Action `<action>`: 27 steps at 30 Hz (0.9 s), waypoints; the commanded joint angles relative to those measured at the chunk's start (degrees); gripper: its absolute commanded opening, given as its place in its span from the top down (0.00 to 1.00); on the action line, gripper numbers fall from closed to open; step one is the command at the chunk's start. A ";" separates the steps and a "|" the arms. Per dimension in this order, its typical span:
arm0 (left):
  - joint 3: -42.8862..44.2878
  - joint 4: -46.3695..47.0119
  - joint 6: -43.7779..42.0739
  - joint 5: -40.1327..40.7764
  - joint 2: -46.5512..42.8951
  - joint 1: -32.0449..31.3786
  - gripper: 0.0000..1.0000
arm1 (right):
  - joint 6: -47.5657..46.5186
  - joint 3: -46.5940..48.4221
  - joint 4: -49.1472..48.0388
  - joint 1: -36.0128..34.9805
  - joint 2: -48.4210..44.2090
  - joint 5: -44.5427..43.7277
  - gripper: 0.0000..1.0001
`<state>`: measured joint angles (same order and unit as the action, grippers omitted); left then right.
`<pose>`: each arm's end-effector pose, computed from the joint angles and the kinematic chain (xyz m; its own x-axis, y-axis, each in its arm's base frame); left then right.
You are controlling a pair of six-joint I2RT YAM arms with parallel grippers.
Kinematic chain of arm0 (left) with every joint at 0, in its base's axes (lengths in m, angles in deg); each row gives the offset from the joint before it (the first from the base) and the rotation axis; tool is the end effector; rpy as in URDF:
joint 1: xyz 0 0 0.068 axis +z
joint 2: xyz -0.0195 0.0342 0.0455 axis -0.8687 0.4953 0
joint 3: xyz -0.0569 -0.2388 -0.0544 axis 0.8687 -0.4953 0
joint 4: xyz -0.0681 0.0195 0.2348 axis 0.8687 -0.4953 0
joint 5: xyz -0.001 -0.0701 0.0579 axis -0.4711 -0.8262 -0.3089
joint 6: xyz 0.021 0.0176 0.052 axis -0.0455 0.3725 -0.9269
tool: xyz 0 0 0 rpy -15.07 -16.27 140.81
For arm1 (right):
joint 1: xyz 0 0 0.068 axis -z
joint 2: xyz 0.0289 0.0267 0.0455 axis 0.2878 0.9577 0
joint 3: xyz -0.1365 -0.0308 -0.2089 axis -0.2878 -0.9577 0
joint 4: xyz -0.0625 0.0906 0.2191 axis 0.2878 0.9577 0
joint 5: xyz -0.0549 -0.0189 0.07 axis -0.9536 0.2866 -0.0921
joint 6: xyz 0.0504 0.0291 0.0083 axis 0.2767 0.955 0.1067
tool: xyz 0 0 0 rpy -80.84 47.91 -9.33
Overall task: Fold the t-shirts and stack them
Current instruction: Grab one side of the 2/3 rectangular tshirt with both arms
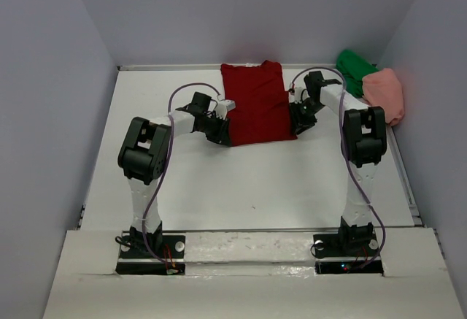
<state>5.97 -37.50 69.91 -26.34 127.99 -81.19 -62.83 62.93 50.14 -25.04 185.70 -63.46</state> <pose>0.3611 -0.1666 0.1387 -0.6556 0.3420 -0.6732 0.7211 0.5483 -0.4236 0.4106 0.0750 0.1516 -0.9203 -0.2866 -0.2662 -0.3619 0.8821 0.3015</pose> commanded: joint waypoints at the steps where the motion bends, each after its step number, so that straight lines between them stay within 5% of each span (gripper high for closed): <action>1: 0.04 -2.08 -1.45 0.62 -2.59 -0.30 0.78 | -0.78 2.47 2.19 0.05 1.14 2.82 0.60; 19: -0.31 -2.78 -3.21 1.67 -4.87 -0.30 0.84 | -3.42 -7.46 2.20 0.05 -3.43 2.47 0.61; 24: -0.22 -2.96 -3.82 1.67 -5.49 -0.21 0.84 | -3.51 -6.41 2.11 0.05 -2.91 2.65 0.75; 27: -0.40 -3.13 -4.17 1.85 -5.84 -0.21 0.84 | -3.42 -4.48 2.37 0.05 -1.77 2.38 0.75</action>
<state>5.92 -39.29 67.11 -24.25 126.26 -81.22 -65.43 56.87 51.65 -25.02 182.99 -59.51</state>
